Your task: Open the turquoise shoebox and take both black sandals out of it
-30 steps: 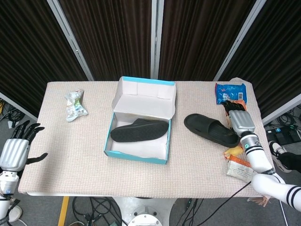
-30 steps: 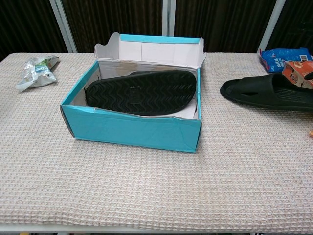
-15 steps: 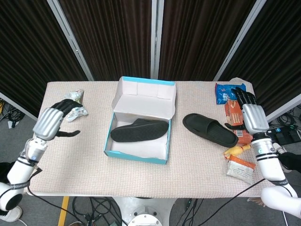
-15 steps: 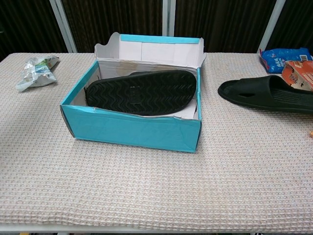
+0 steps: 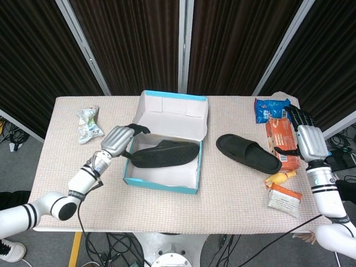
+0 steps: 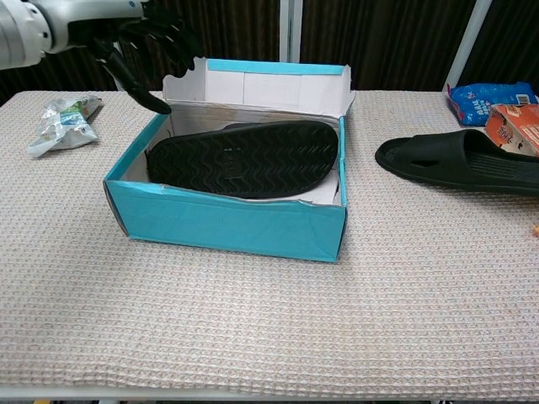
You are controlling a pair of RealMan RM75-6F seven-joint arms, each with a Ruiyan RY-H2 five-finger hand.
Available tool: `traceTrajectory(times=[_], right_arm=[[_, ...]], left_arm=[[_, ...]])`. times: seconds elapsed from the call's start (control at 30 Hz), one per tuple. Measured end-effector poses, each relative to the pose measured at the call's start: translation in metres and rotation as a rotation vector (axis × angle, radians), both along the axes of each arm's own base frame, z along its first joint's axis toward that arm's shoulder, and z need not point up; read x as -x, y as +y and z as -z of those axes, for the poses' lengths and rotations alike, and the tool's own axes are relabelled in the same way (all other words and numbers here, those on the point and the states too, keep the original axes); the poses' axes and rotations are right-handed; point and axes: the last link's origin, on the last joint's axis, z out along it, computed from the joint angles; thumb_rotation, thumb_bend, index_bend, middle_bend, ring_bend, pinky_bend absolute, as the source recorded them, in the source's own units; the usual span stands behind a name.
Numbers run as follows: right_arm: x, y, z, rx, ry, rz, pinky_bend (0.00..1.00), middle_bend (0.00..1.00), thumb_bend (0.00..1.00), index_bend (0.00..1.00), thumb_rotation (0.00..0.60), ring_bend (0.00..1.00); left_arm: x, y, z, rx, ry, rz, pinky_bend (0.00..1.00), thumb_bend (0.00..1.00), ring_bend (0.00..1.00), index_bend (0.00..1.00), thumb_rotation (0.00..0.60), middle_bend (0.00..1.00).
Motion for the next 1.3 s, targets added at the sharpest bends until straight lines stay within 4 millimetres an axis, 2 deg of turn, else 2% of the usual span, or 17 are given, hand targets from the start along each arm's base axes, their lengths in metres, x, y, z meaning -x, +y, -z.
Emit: traceTrajectory(times=[0.17,0.37,0.6,0.73,0.87,1.17,1.3], right_arm=[[0.002,0.000,0.003,-0.011,0.004,0.002,0.00,0.00,0.00,0.00,0.600,0.00],[0.008,0.001,0.003,-0.013,0.001,0.015,0.00,0.00,0.00,0.00,0.600,0.00],[0.011,0.001,0.004,-0.016,0.000,0.017,0.00,0.00,0.00,0.00,0.600,0.00],[0.011,0.001,0.005,-0.016,-0.008,0.016,0.00,0.00,0.00,0.00,0.600,0.00],[0.010,0.000,0.005,-0.010,-0.008,0.012,0.00,0.00,0.00,0.00,0.600,0.00],[0.009,0.000,0.003,0.007,-0.012,0.012,0.00,0.00,0.00,0.00,0.600,0.00],[0.008,-0.001,0.003,0.011,-0.010,0.014,0.00,0.00,0.00,0.00,0.600,0.00]], left_arm=[[-0.010,0.003,0.022,0.024,0.052,-0.026,0.42,0.04,0.24,0.24,0.600,0.28],[-0.005,0.003,0.048,0.042,0.130,-0.087,0.42,0.04,0.24,0.23,0.600,0.28],[0.003,-0.002,0.067,0.038,0.211,-0.148,0.42,0.04,0.26,0.23,0.600,0.28],[0.002,-0.005,0.075,0.028,0.214,-0.153,0.42,0.04,0.32,0.23,0.600,0.34],[-0.001,-0.008,0.080,0.018,0.209,-0.118,0.43,0.04,0.33,0.24,0.600,0.36],[-0.007,-0.020,0.096,-0.036,0.204,-0.004,0.49,0.04,0.44,0.35,0.600,0.48],[-0.007,-0.023,0.103,-0.053,0.213,0.050,0.51,0.04,0.45,0.39,0.600,0.49]])
